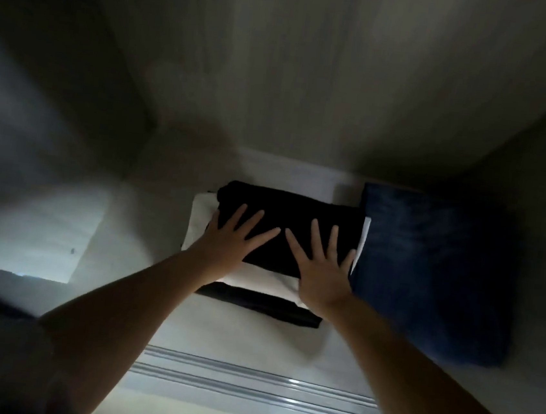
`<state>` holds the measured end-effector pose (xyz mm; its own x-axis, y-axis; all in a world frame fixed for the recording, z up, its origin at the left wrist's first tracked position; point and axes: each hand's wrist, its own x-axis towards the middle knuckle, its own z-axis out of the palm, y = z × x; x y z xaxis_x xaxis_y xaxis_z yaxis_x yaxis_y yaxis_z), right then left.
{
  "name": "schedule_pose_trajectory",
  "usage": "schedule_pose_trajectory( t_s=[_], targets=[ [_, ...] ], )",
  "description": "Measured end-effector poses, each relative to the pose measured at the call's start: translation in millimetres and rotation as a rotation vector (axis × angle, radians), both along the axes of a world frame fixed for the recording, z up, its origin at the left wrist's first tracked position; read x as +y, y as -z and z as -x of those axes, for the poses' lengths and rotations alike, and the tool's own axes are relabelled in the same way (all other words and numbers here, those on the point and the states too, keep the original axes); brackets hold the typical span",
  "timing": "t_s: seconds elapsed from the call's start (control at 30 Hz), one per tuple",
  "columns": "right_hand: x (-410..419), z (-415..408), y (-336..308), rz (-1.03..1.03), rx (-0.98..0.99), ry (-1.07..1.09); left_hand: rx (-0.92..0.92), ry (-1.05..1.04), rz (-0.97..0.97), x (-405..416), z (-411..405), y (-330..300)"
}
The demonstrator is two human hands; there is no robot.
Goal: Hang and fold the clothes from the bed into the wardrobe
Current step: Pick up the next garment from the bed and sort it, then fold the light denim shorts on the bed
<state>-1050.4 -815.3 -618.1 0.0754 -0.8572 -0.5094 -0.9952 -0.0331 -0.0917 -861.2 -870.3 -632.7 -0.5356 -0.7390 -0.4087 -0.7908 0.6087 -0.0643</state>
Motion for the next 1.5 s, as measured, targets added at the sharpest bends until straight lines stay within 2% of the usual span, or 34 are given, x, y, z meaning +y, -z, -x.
schedule_pose_trajectory(
  t_s=[0.17,0.27,0.33,0.47,0.57,0.67,0.83,0.97,1.27,1.5],
  targets=[
    [-2.5,3.9,13.8,-0.161,-0.046,0.005,-0.046,-0.023,-0.213,4.8,-0.3,13.4],
    [-10.8,6.3,-14.5,-0.314,-0.051,0.001,-0.168,-0.06,-0.355,3.2,9.4,-20.2],
    [-13.2,4.3,-46.3,-0.371,-0.08,0.044,-0.17,-0.092,-0.379,8.7,18.4,-56.0],
    [-6.1,8.3,-144.2,-0.215,-0.179,0.223,0.067,-0.219,-0.185,23.6,50.9,-156.4],
    [4.0,19.5,-239.8,0.006,-0.105,0.255,0.236,-0.428,-0.258,35.2,78.5,-254.5],
    [13.2,35.3,-341.2,0.099,-0.079,0.28,0.415,-0.51,-0.302,40.6,96.4,-350.2],
    [37.6,46.6,-500.6,0.144,-0.058,0.238,0.532,-0.425,-0.159,47.1,94.2,-497.7],
    [62.8,32.6,-581.9,0.175,-0.04,0.215,0.542,-0.37,-0.087,64.3,75.7,-580.1],
    [123.6,10.4,-662.2,0.254,-0.027,0.269,0.447,-0.188,0.009,112.6,67.5,-670.5],
    [205.2,10.3,-695.2,0.345,0.006,0.517,0.458,0.037,0.002,161.9,74.4,-704.3]
  ],
)
